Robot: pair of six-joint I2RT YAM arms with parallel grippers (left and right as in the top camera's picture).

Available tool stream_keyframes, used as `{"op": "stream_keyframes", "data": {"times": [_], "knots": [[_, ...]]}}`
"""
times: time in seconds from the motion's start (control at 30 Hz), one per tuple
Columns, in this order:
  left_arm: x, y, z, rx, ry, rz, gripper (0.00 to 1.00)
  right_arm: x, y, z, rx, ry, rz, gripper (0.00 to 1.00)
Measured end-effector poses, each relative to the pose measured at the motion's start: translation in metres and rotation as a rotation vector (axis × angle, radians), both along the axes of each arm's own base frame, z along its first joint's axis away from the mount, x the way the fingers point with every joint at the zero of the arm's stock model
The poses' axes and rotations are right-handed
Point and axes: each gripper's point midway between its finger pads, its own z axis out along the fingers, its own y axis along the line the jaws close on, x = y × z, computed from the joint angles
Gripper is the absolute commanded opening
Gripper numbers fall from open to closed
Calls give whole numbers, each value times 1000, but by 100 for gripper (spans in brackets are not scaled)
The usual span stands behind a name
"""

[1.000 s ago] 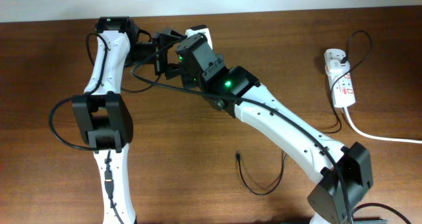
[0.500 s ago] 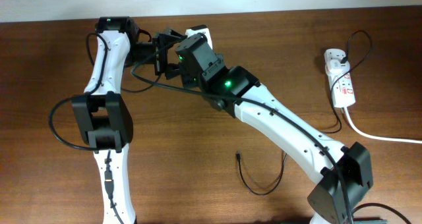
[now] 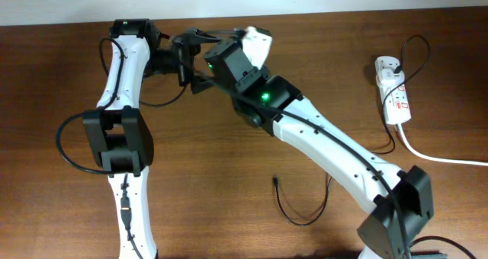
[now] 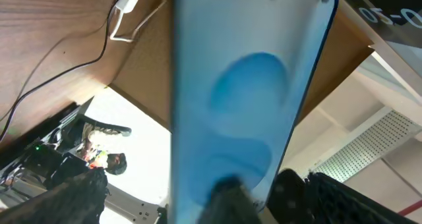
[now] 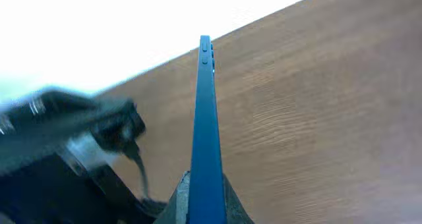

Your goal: Plug charger to phone and switch on socket

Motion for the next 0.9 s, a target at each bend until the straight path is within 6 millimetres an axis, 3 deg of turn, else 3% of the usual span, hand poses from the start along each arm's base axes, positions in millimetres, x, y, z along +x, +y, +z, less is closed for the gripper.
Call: {"op": "stream_keyframes", "data": {"times": [0.1,0.17,0.27,0.47,0.63,0.9], "knots": [[0,0,0,0,14,0,84,-2,-1,11,302,32,-185,5],[0,0,0,-1,50,1,79,-8,11,9,513,106,-263,4],[0,0,2,-3,124,4,68,-12,20,7,677,179,-335,4],[0,0,2,0,213,5,62,-15,21,4,801,228,-431,4],[0,0,2,0,228,6,60,-13,11,2,794,199,-495,4],[0,0,2,0,228,6,61,-8,13,-9,783,200,-510,4]]}}
